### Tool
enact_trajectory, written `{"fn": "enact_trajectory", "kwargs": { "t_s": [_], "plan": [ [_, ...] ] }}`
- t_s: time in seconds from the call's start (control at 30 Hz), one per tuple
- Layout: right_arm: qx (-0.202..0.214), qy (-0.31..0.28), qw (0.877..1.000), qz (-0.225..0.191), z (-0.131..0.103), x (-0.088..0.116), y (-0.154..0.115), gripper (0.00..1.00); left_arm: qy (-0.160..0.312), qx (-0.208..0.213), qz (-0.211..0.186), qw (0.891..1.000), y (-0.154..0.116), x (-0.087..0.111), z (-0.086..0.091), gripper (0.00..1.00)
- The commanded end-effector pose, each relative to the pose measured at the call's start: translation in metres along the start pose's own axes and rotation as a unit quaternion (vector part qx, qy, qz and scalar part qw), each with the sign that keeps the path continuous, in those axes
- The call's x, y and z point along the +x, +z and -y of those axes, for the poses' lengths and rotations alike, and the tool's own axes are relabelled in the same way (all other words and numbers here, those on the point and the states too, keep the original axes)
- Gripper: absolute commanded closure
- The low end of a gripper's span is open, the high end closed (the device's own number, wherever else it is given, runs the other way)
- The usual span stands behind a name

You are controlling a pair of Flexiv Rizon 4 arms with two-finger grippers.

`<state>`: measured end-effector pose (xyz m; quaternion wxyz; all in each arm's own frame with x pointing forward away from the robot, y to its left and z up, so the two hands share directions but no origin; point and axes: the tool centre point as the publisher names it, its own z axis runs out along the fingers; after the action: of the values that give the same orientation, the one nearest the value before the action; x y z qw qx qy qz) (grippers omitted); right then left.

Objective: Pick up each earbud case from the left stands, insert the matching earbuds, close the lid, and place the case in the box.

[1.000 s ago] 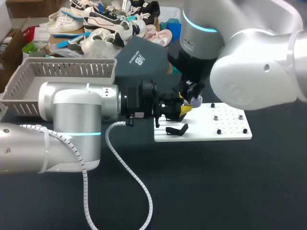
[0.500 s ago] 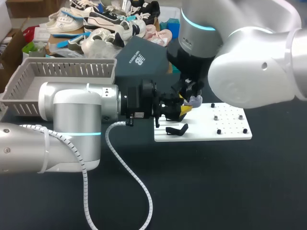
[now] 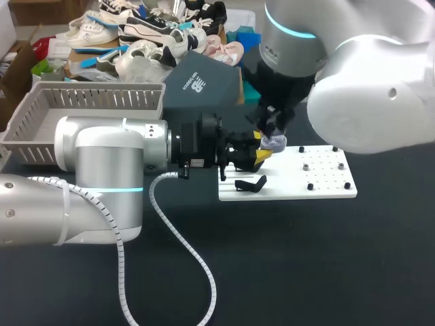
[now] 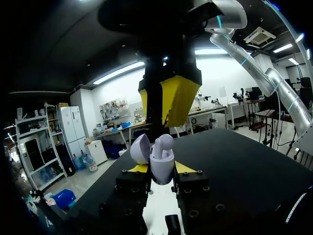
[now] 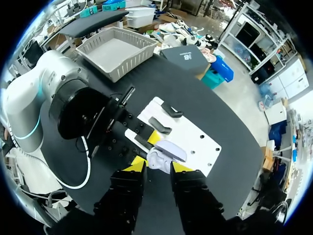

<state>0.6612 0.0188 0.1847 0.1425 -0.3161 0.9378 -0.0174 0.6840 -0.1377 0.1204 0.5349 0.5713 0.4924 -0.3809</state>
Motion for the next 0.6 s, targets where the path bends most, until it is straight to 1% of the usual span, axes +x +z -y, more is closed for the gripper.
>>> {"fn": "enact_trajectory", "kwargs": {
  "t_s": [0.03,0.17,0.33,0.47,0.53,0.6],
  "plan": [
    [0.005,0.009,1.0,0.016,-0.002,0.018,-0.009,0.71,0.001,-0.002,0.001,1.0,0.0,0.0,0.001,1.0],
    [0.007,0.017,1.0,0.011,-0.004,0.025,-0.011,0.72,0.001,-0.002,0.001,1.0,0.0,0.0,0.001,1.0],
    [0.003,0.024,1.0,-0.001,-0.007,0.029,-0.005,0.72,0.001,-0.002,0.001,1.0,0.0,0.0,0.001,1.0],
    [-0.004,0.034,0.999,-0.007,-0.007,0.028,0.002,0.8,0.001,-0.002,0.001,1.0,0.0,0.0,0.001,1.0],
    [-0.006,0.036,0.999,-0.01,-0.006,0.028,0.005,0.83,0.001,-0.002,0.001,1.0,0.0,0.0,0.001,1.0],
    [-0.008,0.038,0.999,-0.012,-0.006,0.027,0.007,0.83,0.001,-0.002,0.001,1.0,0.0,0.0,0.001,1.0]
  ]
}}
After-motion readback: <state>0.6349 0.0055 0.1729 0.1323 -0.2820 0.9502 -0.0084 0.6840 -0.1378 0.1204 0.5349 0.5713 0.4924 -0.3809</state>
